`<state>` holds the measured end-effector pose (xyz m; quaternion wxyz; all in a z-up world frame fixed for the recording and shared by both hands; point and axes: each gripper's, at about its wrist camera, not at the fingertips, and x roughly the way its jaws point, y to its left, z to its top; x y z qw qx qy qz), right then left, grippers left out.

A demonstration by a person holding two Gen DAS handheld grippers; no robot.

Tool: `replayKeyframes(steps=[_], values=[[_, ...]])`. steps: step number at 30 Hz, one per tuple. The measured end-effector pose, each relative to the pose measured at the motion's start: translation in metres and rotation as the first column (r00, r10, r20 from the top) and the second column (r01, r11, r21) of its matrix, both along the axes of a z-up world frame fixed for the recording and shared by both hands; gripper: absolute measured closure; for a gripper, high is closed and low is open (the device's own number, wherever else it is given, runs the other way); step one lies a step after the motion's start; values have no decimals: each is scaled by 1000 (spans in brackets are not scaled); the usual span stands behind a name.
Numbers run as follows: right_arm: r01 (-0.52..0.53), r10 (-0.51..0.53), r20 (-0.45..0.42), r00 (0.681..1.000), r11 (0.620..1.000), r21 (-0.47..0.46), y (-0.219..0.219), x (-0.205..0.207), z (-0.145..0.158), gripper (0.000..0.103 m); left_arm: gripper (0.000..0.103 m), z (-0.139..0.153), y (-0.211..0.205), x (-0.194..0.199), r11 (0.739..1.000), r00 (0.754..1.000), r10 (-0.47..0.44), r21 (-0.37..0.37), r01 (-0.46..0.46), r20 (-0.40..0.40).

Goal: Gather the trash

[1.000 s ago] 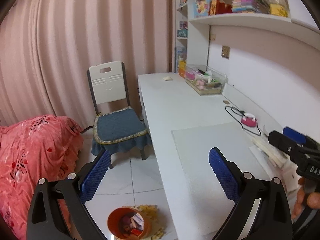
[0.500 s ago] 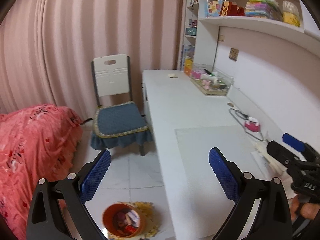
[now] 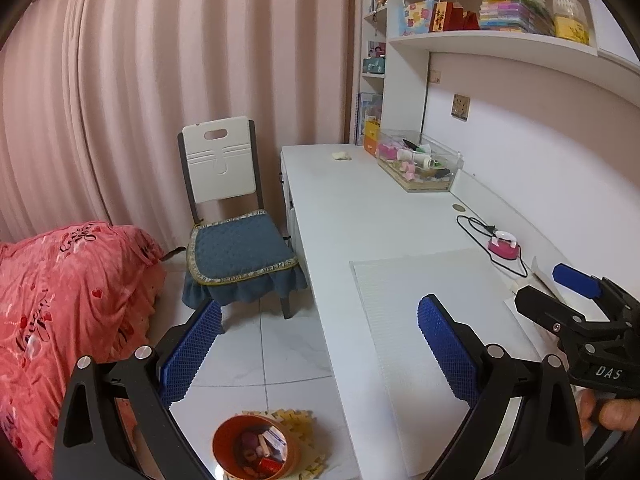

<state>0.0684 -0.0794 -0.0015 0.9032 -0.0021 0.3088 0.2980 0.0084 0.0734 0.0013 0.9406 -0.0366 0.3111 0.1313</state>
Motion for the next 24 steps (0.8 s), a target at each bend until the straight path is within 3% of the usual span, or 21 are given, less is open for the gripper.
replayKeyframes(steps=[24], values=[[2,-2,-28,1000,1000,-3,2,2,-7,5,6,-7,1,3,1000,999,-30,-4,30,-35]])
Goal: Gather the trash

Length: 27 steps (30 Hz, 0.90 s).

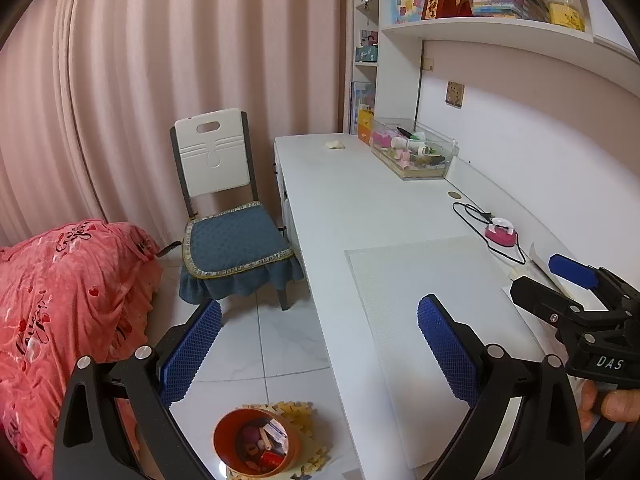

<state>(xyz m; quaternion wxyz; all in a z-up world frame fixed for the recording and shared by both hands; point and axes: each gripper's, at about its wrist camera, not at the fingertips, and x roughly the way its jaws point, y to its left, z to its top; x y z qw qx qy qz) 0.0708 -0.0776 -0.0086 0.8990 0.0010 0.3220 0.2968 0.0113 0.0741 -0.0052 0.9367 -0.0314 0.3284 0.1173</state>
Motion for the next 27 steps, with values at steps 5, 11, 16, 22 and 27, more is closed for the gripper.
replayKeyframes(steps=[5,11,16,22,27], values=[[-9,9,-10,1000,1000,-3,2,0,-2,5,6,-2,-1,0,1000,1000,-5,3,5,-7],[-11,11,-12,1000,1000,-3,2,-1,-2,5,6,-2,-1,-1,1000,1000,-8,1,8,-8],[-11,11,-12,1000,1000,-2,2,-2,-2,5,6,-3,-1,-2,1000,1000,-11,2,11,-9],[-10,10,-17,1000,1000,-3,2,-3,-3,5,6,-5,-3,-4,1000,1000,-24,3,24,-9],[-11,11,-22,1000,1000,-3,2,-3,-4,5,6,-6,-1,-5,999,999,-32,-3,32,-15]])
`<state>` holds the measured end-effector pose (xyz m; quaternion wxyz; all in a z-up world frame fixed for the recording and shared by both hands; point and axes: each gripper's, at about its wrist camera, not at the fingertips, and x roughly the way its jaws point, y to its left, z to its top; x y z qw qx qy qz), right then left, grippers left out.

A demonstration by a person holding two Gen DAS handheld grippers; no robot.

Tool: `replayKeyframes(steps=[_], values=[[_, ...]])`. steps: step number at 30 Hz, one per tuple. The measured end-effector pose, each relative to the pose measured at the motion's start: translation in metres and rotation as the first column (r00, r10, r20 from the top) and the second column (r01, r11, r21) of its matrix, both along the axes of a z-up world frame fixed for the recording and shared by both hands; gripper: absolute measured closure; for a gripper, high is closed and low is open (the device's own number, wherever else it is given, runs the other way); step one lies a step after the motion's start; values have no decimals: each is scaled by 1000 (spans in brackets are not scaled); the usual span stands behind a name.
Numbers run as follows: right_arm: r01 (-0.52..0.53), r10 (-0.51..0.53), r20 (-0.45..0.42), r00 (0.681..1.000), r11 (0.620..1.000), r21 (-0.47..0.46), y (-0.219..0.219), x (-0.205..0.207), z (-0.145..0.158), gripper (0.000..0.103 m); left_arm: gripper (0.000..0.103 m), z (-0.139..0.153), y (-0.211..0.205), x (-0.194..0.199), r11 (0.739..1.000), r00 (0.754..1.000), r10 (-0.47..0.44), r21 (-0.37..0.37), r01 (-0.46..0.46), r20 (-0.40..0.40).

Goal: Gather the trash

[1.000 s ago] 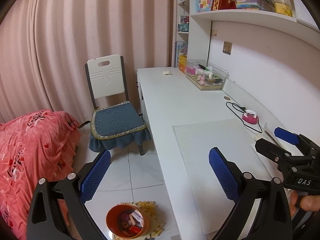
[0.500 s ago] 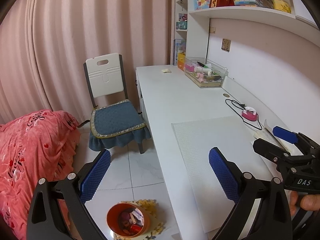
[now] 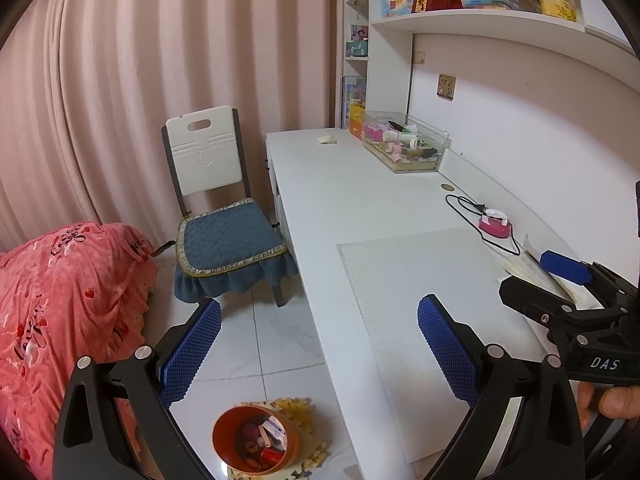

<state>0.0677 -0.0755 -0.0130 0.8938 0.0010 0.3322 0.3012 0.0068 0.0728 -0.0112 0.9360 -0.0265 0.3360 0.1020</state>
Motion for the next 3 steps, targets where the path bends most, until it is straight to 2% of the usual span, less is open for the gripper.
replayKeyframes(steps=[3], values=[[-1,1,-3,1000,1000,0,0,-1,-1,5,6,-1,1,2,1000,1000,-13,-8,13,-9]])
